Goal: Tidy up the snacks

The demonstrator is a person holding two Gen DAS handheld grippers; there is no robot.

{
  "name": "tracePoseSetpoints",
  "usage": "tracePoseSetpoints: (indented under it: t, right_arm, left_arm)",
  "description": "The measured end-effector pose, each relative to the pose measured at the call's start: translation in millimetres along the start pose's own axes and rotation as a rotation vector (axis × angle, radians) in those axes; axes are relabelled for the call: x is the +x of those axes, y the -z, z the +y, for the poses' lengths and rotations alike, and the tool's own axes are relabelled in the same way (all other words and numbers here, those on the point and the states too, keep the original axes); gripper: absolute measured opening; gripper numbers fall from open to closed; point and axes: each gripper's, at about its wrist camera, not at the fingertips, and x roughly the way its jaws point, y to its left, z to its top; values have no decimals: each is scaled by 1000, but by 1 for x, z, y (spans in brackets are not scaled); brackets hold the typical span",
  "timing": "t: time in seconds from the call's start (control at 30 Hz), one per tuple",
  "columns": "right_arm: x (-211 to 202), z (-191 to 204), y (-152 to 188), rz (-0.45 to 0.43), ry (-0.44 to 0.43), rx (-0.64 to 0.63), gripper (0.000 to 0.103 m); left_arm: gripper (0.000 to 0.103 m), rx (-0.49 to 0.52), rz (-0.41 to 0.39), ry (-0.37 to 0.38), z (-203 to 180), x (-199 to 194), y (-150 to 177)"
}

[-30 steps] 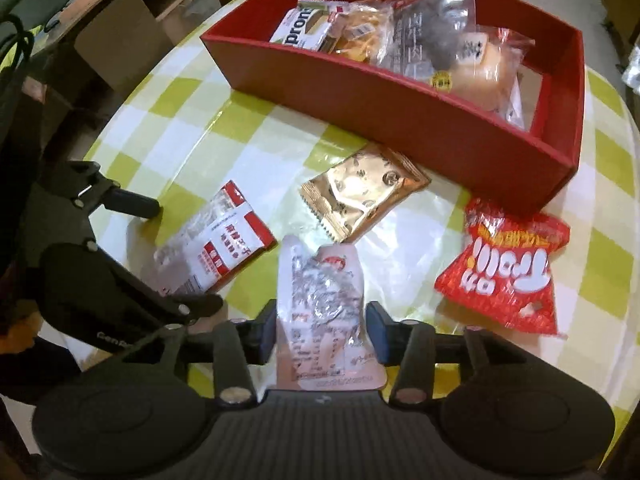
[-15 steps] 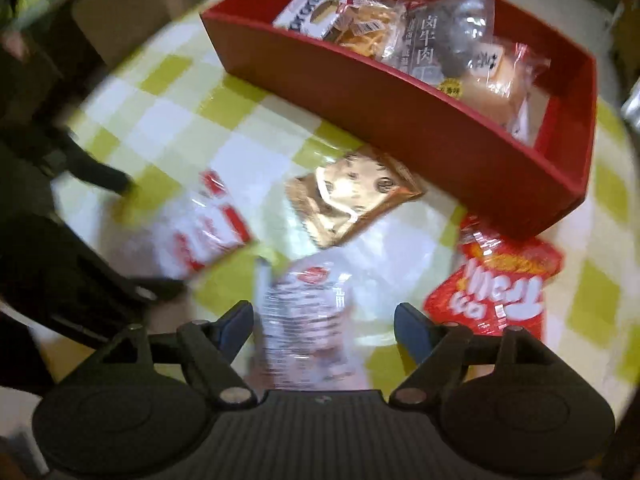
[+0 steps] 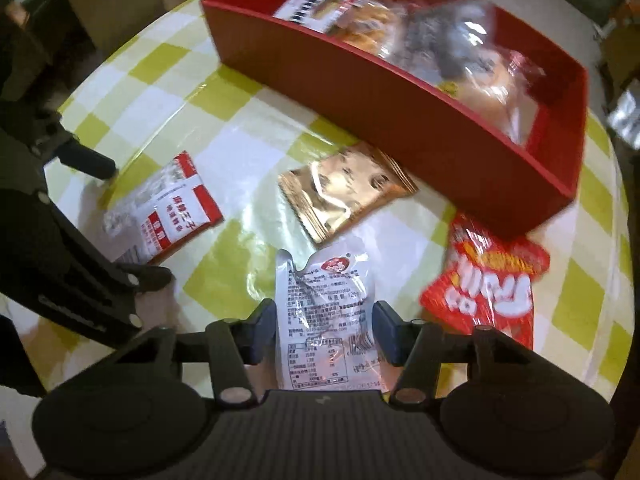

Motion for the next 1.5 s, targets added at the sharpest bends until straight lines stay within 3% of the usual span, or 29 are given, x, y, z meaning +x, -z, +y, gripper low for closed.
tracePoseSetpoints:
  t: [0.1, 0.13, 0.2, 0.27, 0.4, 0.53, 0.7, 0.87, 1.3, 1.37, 1.5]
  right_arm:
    - [-4, -1, 5, -2, 2, -4, 59]
    - [-5, -3, 4, -4, -4, 2, 58]
    - [-12, -7, 3, -17, -13, 18, 55]
    - [-17, -11, 1, -35, -6, 34, 54]
    - [-19, -13, 7, -32, -6, 44, 54]
    - [-20, -14, 9, -29, -9, 44, 54]
    - [-27, -15, 4, -59, -23, 51, 54]
    - [-33, -17, 4, -78, -28, 57, 54]
    - [-57, -28, -6, -153, -24, 104, 54]
    - [-60, -30, -8, -161, -28, 113, 48]
    - [-71, -34, -9, -189, -44, 137, 46]
  left_arm:
    - [102, -2, 1, -12, -4, -2, -3]
    - [97, -18, 8, 7, -2, -2, -2]
    - [85, -47, 0, 25, 2, -8, -3]
    - [63, -45, -11, 38, 2, -15, -2]
    - [63, -30, -12, 6, -3, -18, -4]
    - [70, -45, -15, 11, 3, -16, -4]
    - [63, -70, -11, 33, 11, -15, -5]
    - [55, -62, -27, -3, 4, -16, -1]
    - [54, -116, -136, -12, 10, -51, -23]
    - [54, -114, -145, -19, 8, -53, -26]
    - [54, -117, -157, -6, 6, -59, -30]
